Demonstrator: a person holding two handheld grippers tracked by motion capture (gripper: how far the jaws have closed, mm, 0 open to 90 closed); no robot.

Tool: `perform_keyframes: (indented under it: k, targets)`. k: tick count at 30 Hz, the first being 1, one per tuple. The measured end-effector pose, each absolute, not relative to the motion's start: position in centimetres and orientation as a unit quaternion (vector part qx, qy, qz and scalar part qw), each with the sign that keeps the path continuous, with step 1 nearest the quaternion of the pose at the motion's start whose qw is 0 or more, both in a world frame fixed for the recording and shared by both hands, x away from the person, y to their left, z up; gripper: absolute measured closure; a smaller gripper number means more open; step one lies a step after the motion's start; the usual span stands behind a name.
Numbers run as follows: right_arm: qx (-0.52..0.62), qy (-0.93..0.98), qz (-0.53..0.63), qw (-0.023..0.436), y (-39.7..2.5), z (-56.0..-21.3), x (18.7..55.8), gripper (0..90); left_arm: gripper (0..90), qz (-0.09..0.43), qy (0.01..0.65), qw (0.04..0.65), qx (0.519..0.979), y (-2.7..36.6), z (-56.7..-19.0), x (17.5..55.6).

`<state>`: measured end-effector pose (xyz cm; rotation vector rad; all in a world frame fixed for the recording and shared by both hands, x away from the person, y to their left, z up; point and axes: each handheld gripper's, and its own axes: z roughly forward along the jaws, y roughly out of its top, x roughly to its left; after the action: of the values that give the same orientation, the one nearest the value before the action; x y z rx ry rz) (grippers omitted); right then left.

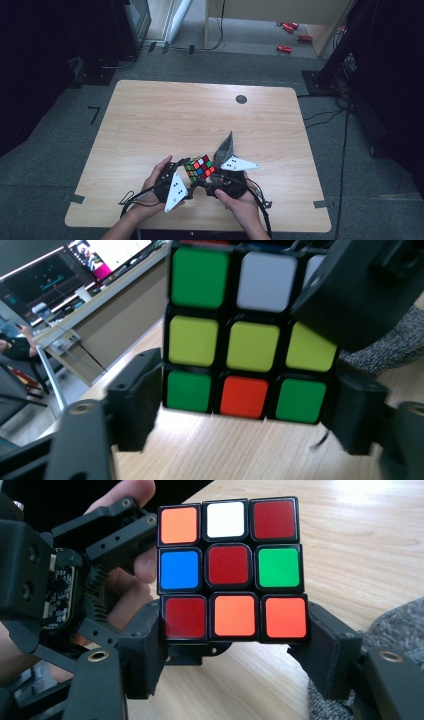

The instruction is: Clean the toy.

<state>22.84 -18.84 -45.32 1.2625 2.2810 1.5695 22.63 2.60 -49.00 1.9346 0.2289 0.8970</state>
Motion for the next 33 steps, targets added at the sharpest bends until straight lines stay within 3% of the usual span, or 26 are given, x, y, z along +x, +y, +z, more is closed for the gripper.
perform_keyframes:
  k: [6,11,13,17,18,23,27,30,33]
  targets:
    - [0.420,0.724,0.547,0.018,-19.7,-45.1,23.2,31.5,34.4,0.347,0.110,0.493,0.790,3.0,-48.8,22.9]
    - [0.415,0.698,0.583,0.039,-21.4,-44.4,23.3,27.5,34.5,0.307,0.171,0.512,0.784,4.1,-48.6,24.1]
    - [0.416,0.695,0.582,0.071,-22.4,-44.2,23.5,26.4,34.5,0.283,0.195,0.521,0.781,4.8,-48.4,24.7]
    - [0.411,0.747,0.463,0.241,-23.2,-45.7,24.0,27.3,34.5,0.236,0.229,0.535,0.778,5.6,-48.1,25.4]
    - [0.408,0.763,0.437,0.245,-23.6,-46.6,24.3,27.1,34.5,0.232,0.234,0.535,0.778,5.8,-48.1,25.5]
    - [0.405,0.802,0.393,0.194,-24.6,-49.6,25.5,26.7,34.5,0.214,0.253,0.532,0.779,6.4,-48.4,26.1]
    - [0.391,0.822,0.368,0.188,-24.2,-50.7,25.8,26.8,34.5,0.207,0.261,0.533,0.778,6.5,-48.6,26.4]
    - [0.390,0.825,0.366,0.180,-24.0,-51.0,25.9,33.1,34.5,0.201,0.264,0.534,0.778,6.6,-48.7,26.5]
    - [0.400,0.819,0.376,0.165,-24.0,-51.3,25.9,47.9,34.5,0.198,0.265,0.535,0.777,6.6,-48.8,26.4]
